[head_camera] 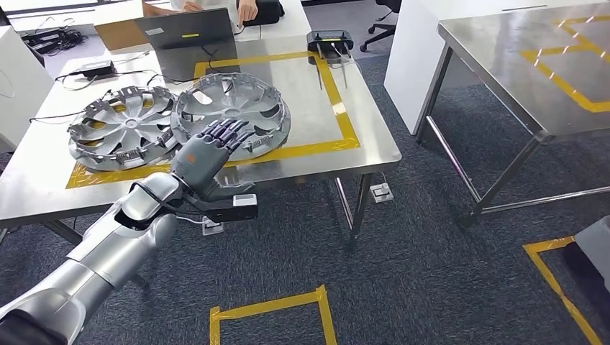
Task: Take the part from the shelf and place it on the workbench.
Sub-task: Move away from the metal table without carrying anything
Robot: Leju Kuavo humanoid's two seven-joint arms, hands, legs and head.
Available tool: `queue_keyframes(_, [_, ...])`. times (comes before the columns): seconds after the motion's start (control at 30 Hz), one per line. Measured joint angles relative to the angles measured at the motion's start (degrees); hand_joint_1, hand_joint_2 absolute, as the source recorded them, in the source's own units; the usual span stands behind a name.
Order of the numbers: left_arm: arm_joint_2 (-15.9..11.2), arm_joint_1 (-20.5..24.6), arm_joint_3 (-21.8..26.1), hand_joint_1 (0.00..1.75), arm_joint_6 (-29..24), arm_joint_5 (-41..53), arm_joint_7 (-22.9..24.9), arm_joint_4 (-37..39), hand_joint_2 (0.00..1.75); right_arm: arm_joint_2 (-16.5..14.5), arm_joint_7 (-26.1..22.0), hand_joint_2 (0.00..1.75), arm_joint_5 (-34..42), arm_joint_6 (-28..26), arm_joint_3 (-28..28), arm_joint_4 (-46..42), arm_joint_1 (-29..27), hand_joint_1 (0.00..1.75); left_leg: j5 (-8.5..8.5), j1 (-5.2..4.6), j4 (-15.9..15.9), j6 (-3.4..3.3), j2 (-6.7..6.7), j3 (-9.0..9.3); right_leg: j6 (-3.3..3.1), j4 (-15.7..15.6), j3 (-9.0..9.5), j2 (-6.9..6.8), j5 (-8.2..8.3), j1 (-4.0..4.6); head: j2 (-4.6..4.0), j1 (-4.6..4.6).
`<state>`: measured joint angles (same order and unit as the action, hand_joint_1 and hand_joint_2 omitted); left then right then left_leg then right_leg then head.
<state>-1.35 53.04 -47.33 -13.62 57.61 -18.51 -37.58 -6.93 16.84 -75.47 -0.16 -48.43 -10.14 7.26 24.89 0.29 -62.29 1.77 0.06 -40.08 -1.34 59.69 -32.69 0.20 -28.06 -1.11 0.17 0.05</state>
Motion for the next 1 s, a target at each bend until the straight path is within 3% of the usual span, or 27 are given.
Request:
queue_keyframes(0.07, [-0.4,0.0,0.1,0.0,0.0,0.0,0.0,0.0,0.0,0.0,0.0,0.0,-0.1,0.1,0.0,0.0,0.2,0.0,5.77,0.09,-6.3,0.39,-0.03,-1.69,-0.44,0.0,-1.53,-0.07,1.35,-0.01,0.0,-0.12])
queue_keyframes(0.1, [-0.5,-0.1,0.2,0.0,0.0,0.0,0.0,-0.1,0.0,0.0,0.0,0.0,-0.1,0.1,0.0,0.0,0.3,0.0,7.66,0.1,-9.9,0.52,-0.03,-2.23,-0.46,0.0,-2.43,-0.08,2.06,0.02,0.0,-0.14])
queue_keyframes(0.13, [-0.6,-0.2,0.2,0.0,0.0,0.0,0.0,0.0,0.0,0.0,0.0,0.0,-0.1,0.2,0.0,0.0,0.3,0.0,8.23,0.11,-12.4,0.57,-0.03,-2.26,-0.42,0.0,-3.32,-0.09,2.75,0.04,0.0,-0.13])
queue_keyframes(0.17, [-0.6,-0.2,0.2,0.0,0.0,0.0,-0.1,0.0,0.0,0.0,0.1,0.0,-0.1,0.2,0.0,0.0,0.3,0.0,7.63,0.1,-13.5,0.53,-0.03,-1.59,-0.33,0.0,-4.23,-0.12,3.46,0.05,0.0,-0.14])
queue_keyframes(0.23, [-0.6,-0.1,0.3,0.0,0.0,0.0,-0.2,-0.1,0.0,0.0,0.1,0.0,-0.1,0.2,0.0,0.0,0.5,0.0,4.99,0.1,-9.9,0.2,-0.05,2.6,-0.06,0.1,-5.83,-0.14,4.82,0.06,0.0,-0.14])
queue_keyframes(0.3, [-0.5,0.3,0.6,0.0,0.1,0.0,-0.2,-0.4,0.0,0.0,0.1,0.0,-0.1,0.0,0.0,0.0,0.7,0.0,5.24,-0.06,-2.1,-0.35,-0.2,8.6,0.48,0.2,-6.84,-0.12,5.99,0.14,0.0,-0.1])
queue_keyframes(0.33, [-0.3,0.5,0.7,0.0,0.2,0.0,-0.2,-0.5,0.0,0.0,0.1,0.0,0.0,-0.1,0.0,0.0,0.9,0.0,5.95,-0.21,0.8,-0.64,-0.27,10.42,0.86,0.1,-7.01,-0.11,6.57,0.17,0.0,-0.07])
queue_keyframes(0.37, [-0.2,0.8,0.8,0.0,0.4,0.0,-0.2,-0.6,0.0,0.0,0.1,0.0,0.0,-0.2,0.0,0.0,0.9,0.0,6.53,-0.4,2.4,-0.97,-0.33,11.17,1.27,-0.2,-7.08,-0.12,7.16,0.18,0.0,-0.02])
queue_keyframes(0.43, [-0.1,1.0,0.9,0.0,0.7,-0.1,-0.2,-0.5,0.0,0.0,0.1,0.0,-0.1,-0.2,0.0,0.0,1.1,0.0,5.63,-0.58,3.0,-1.81,-0.24,10.58,2.12,-0.8,-7.1,-0.07,8.35,0.04,0.0,0.0])
queue_keyframes(0.47, [0.0,1.1,0.9,0.0,0.9,-0.1,-0.2,-0.5,0.0,0.0,0.1,0.0,-0.1,-0.2,0.0,0.0,1.1,0.0,4.95,-0.52,3.0,-2.3,-0.09,10.21,2.44,-0.7,-7.42,-0.04,7.96,-0.04,0.0,0.02])
queue_keyframes(0.5, [0.1,1.1,0.9,0.0,1.0,-0.1,-0.2,-0.5,0.0,0.0,0.1,0.0,-0.1,-0.2,0.0,0.0,1.1,0.0,4.14,-0.44,3.2,-2.77,0.05,9.67,2.7,0.5,-8.04,-0.01,6.43,-0.09,0.0,0.05])
queue_keyframes(0.6, [0.4,1.2,1.0,0.0,1.2,-0.3,-0.2,-0.3,0.0,0.0,0.1,0.0,-0.1,-0.1,0.0,0.0,1.2,0.0,1.68,-0.43,3.2,-3.6,0.21,6.9,3.02,10.3,-11.03,-0.02,-2.03,-0.02,0.0,0.2])
queue_keyframes(0.63, [0.4,1.1,1.0,0.0,1.2,-0.5,-0.3,-0.3,0.0,0.0,0.1,0.0,-0.1,-0.1,0.0,0.0,1.3,0.0,0.87,-0.51,3.2,-3.66,0.2,5.82,3.02,13.6,-11.48,-0.02,-3.3,0.05,0.0,0.21])
queue_keyframes(0.67, [0.4,1.0,1.0,0.0,1.2,-0.6,-0.3,-0.2,0.0,0.1,0.0,0.0,-0.1,-0.1,0.0,0.0,1.3,0.0,0.09,-0.59,3.1,-3.66,0.2,4.76,2.94,15.5,-11.19,-0.02,-3.14,0.14,0.0,0.21])
queue_keyframes(0.7, [0.5,0.8,1.0,0.0,1.2,-0.7,-0.5,-0.1,0.0,0.2,0.0,0.0,0.0,-0.1,0.0,0.0,1.3,0.0,-0.65,-0.65,3.1,-3.61,0.21,3.74,2.77,15.3,-9.81,-0.02,-1.82,0.25,0.0,0.21])
queue_keyframes(0.73, [0.5,0.7,1.0,0.0,1.2,-0.9,-0.6,-0.1,0.0,0.3,0.0,0.0,0.0,-0.2,0.0,0.0,1.4,0.0,-1.39,-0.7,3.0,-3.52,0.2,2.79,2.5,13.2,-7.37,-0.02,-0.37,0.39,0.0,0.21])
queue_keyframes(0.77, [0.6,0.7,1.0,0.0,1.2,-1.0,-0.7,-0.1,0.0,0.4,-0.1,0.0,0.1,-0.2,0.0,0.0,1.4,0.0,-2.06,-0.72,2.9,-3.39,0.21,2.0,2.09,9.5,-4.19,-0.04,0.01,0.56,0.0,0.21])
queue_keyframes(0.83, [0.8,0.7,1.0,0.0,1.1,-1.1,-0.8,-0.1,0.0,0.6,-0.2,0.0,0.3,-0.2,0.0,0.0,1.5,0.0,-3.2,-0.81,2.8,-2.91,0.25,1.14,1.28,2.1,1.19,-0.06,-1.17,0.99,0.0,0.18])
queue_keyframes(0.87, [1.0,0.7,1.0,0.0,1.1,-1.2,-0.8,-0.1,0.0,0.6,-0.2,0.0,0.3,-0.2,0.0,-0.1,1.6,0.0,-3.72,-0.78,2.9,-2.58,0.29,1.04,0.93,0.0,2.32,-0.05,-1.97,1.2,0.0,0.22])
queue_keyframes(0.93, [1.2,0.7,1.0,0.0,1.0,-1.2,-0.8,-0.1,0.0,0.7,-0.3,0.0,0.4,-0.3,0.0,-0.1,1.6,0.0,-4.7,-0.74,3.4,-1.88,0.32,0.98,0.36,-0.9,2.15,-0.07,-1.26,1.29,0.0,0.33])
queue_keyframes(0.97, [1.3,0.6,1.0,0.0,1.0,-1.2,-0.8,0.0,0.0,0.7,-0.3,0.0,0.4,-0.3,0.0,-0.1,1.6,0.0,-4.29,-0.7,3.2,-1.53,0.24,0.65,0.04,-1.1,1.75,-0.16,-0.6,1.15,0.0,0.37])
queue_keyframes(1.0, [1.3,0.6,1.0,0.0,1.0,-1.2,-0.9,0.0,0.0,0.7,-0.3,0.0,0.4,-0.3,0.0,-0.1,1.6,0.0,-2.79,-0.68,2.2,-1.17,0.15,0.03,-0.29,-1.4,1.2,-0.25,0.2,0.96,0.0,0.35])
